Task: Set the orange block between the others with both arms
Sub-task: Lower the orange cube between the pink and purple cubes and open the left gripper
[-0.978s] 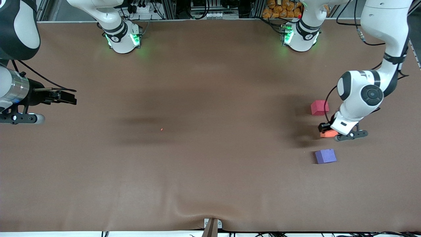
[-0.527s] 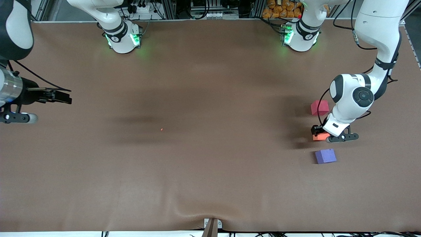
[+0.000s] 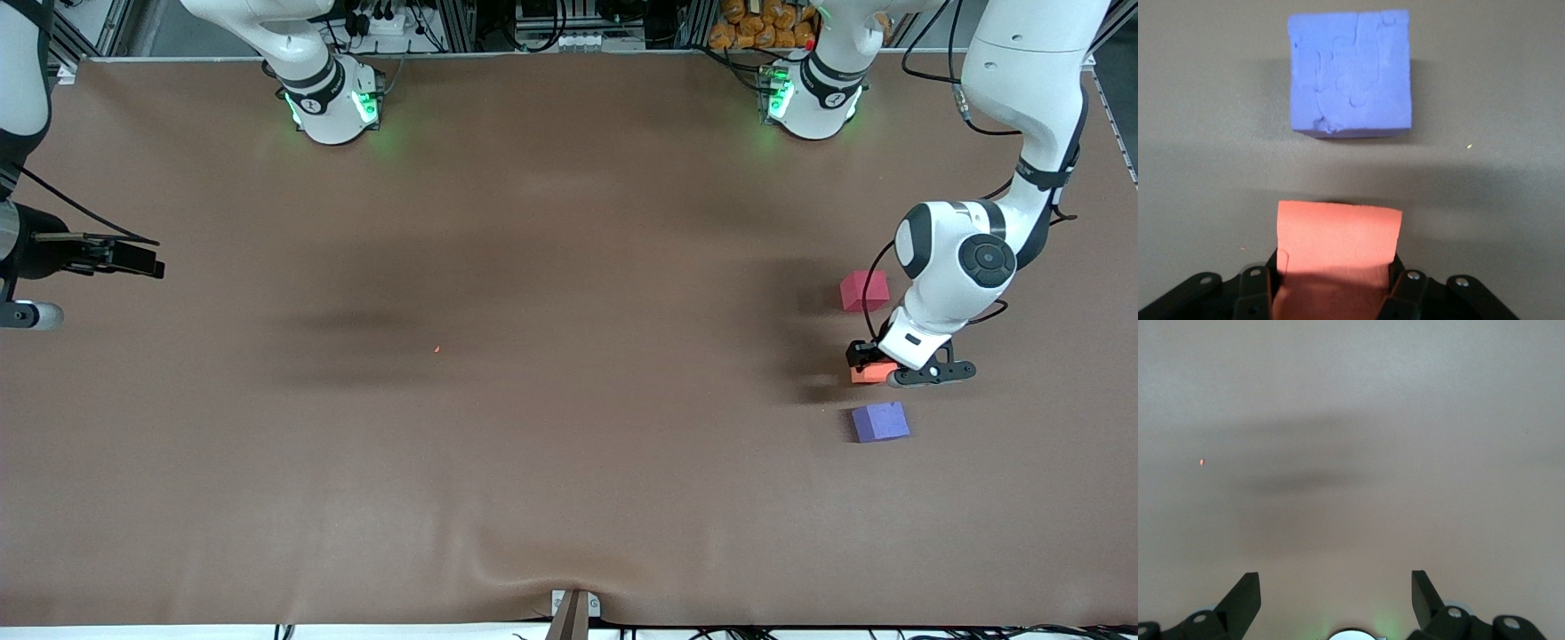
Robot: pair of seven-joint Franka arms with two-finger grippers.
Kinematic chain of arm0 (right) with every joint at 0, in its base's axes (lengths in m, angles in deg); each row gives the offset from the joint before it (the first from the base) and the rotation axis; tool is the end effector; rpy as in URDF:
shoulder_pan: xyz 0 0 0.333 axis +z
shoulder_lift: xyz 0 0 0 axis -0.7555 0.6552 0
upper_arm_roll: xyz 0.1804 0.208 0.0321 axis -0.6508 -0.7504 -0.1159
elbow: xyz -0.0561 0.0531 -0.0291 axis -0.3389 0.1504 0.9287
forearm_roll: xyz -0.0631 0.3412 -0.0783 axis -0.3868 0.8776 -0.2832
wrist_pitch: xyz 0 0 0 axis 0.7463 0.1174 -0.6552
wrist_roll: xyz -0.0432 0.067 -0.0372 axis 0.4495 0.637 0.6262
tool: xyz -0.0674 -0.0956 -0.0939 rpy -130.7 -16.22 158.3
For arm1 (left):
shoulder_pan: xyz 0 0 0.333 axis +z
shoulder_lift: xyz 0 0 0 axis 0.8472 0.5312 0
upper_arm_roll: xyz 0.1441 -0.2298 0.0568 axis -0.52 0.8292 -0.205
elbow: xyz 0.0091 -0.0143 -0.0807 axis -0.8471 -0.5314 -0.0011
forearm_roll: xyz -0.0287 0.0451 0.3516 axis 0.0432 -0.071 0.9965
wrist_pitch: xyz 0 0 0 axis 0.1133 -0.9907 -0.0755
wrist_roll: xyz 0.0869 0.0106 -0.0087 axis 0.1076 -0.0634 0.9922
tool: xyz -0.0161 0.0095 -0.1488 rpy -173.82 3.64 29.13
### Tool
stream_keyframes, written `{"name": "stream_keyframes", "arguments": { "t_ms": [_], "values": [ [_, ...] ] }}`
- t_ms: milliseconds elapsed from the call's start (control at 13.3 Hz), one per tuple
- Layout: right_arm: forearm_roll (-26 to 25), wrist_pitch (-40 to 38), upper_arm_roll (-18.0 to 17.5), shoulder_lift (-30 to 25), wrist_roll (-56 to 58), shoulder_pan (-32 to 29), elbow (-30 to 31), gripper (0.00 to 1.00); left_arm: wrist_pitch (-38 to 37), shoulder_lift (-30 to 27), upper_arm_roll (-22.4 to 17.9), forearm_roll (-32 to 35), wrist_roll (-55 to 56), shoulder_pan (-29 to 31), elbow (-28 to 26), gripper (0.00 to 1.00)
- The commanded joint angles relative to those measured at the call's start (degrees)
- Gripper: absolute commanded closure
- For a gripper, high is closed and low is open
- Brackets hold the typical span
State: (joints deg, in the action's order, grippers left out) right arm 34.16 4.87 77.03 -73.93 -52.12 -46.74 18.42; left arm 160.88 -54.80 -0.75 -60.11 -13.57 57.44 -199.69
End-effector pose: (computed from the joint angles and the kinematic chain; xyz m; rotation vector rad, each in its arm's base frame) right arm 0.5296 -0.0418 0.4743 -3.0988 0.1027 0.3494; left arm 0.5384 0.0019 0.1607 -3.1016 -0.1339 -0.2071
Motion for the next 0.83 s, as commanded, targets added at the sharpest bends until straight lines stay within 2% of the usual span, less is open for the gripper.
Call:
{"name": "stream_keyframes", "arguments": {
  "t_ms": [0,151,226,301,376,753],
  "values": [
    [-0.9,-2.7,-0.1,-0.7,0.8,-0.1,-0.2,0.0,0.8,0.6,0.3,-1.2,-1.7,0.5,-0.8,1.0],
    [-0.9,-2.7,-0.1,-0.7,0.7,0.0,-1.5,0.0,0.6,0.6,0.3,-1.2,-1.7,0.5,-1.0,0.97],
    [-0.9,-2.7,-0.1,-0.6,0.6,0.1,-2.1,0.0,0.5,0.6,0.3,-1.2,-1.5,0.5,-1.1,0.65],
    [-1.0,-2.6,-0.1,-0.7,0.1,0.3,-2.3,0.0,0.5,0.6,0.3,-1.2,-1.0,0.4,-1.1,0.06],
    [-1.1,-2.6,-0.1,-0.7,0.1,0.4,-2.3,0.0,0.5,0.6,0.3,-1.2,-1.1,0.3,-1.1,0.0],
    [-1.0,-2.5,-0.1,-0.6,0.1,0.6,-3.1,0.0,0.4,-1.5,0.5,-1.2,-1.7,0.0,-0.2,0.0]
  ]
}}
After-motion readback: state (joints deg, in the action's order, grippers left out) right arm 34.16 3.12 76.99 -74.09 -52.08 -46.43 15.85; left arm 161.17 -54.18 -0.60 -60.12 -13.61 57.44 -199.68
